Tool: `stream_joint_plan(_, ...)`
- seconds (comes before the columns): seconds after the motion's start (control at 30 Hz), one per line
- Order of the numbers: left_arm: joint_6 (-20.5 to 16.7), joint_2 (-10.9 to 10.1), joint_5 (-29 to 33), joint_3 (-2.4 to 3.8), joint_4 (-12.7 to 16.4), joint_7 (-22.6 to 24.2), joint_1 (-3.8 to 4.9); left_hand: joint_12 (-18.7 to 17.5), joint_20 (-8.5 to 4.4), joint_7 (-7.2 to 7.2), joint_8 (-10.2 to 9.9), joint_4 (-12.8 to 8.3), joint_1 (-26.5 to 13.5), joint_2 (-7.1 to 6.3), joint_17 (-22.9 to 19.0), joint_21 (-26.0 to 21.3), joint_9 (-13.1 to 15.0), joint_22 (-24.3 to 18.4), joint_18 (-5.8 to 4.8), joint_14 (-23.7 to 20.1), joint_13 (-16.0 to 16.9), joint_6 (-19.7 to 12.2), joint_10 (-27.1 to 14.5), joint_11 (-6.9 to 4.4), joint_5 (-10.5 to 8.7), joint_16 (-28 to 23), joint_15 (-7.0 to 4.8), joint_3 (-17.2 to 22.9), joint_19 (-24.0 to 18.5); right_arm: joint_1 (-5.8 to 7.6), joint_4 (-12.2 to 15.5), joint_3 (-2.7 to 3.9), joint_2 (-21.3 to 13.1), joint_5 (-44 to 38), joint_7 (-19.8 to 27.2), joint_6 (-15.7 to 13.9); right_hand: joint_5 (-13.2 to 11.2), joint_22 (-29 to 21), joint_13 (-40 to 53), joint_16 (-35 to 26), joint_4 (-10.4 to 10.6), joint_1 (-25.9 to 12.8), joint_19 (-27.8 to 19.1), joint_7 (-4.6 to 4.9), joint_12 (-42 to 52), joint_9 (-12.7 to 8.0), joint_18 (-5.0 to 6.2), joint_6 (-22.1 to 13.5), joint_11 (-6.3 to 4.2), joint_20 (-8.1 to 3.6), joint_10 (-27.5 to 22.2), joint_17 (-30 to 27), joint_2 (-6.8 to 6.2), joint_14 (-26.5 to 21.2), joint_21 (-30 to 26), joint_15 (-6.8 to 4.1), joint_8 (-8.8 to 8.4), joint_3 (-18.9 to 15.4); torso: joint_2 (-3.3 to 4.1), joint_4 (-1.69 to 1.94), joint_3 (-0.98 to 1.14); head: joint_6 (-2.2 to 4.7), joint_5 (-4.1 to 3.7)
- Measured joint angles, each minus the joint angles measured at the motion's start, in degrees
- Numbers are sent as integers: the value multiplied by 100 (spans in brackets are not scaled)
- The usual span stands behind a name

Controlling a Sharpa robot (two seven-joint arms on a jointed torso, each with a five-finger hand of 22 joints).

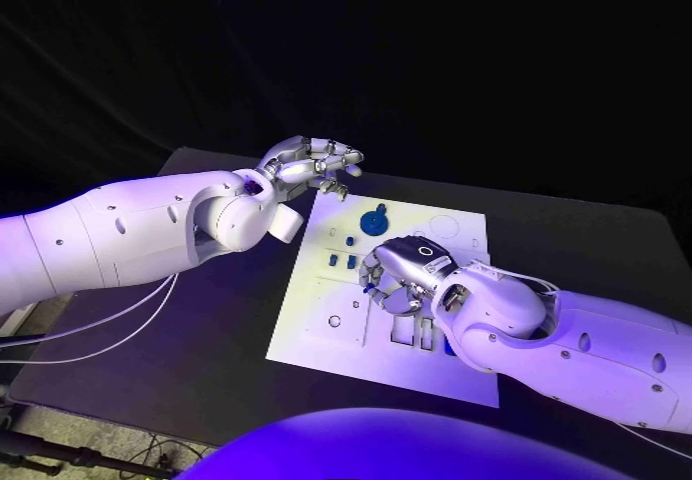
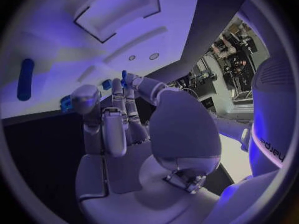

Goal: Assemble the parts on the task board

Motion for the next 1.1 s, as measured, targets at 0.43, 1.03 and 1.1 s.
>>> stream_joint_plan(0.43,1,63,-14,0,-48,-32,2,0,0,0,0,0,0,0,20,0,4,0,0,0,4,0,-21,-21,0,0,0,0,0,-97,-76,-25,157,66,38,34,23,10,-2,0,0,-14,0,0,-11,1,0,-1,0,0,0,5,-15,0,0,0,-1,0,5,-4,5,0,117)
stream_joint_plan(1.03,14,67,-27,0,-48,-64,3,22,0,21,41,31,0,0,14,0,8,0,0,0,9,-21,-42,0,0,0,0,-31,0,-155,-140,-40,269,65,34,106,20,10,4,0,15,-53,0,9,-23,17,0,-30,-9,0,29,4,-6,0,0,0,-17,-16,6,-5,8,0,187)
stream_joint_plan(1.1,19,67,-29,0,-48,-70,3,21,0,21,44,31,0,0,14,0,8,0,0,0,9,-21,-42,0,0,0,0,-31,0,-160,-150,-41,274,65,34,117,20,10,3,0,15,-53,0,9,-32,17,0,-30,-9,0,29,4,-7,0,0,0,-18,-16,5,-5,8,0,187)
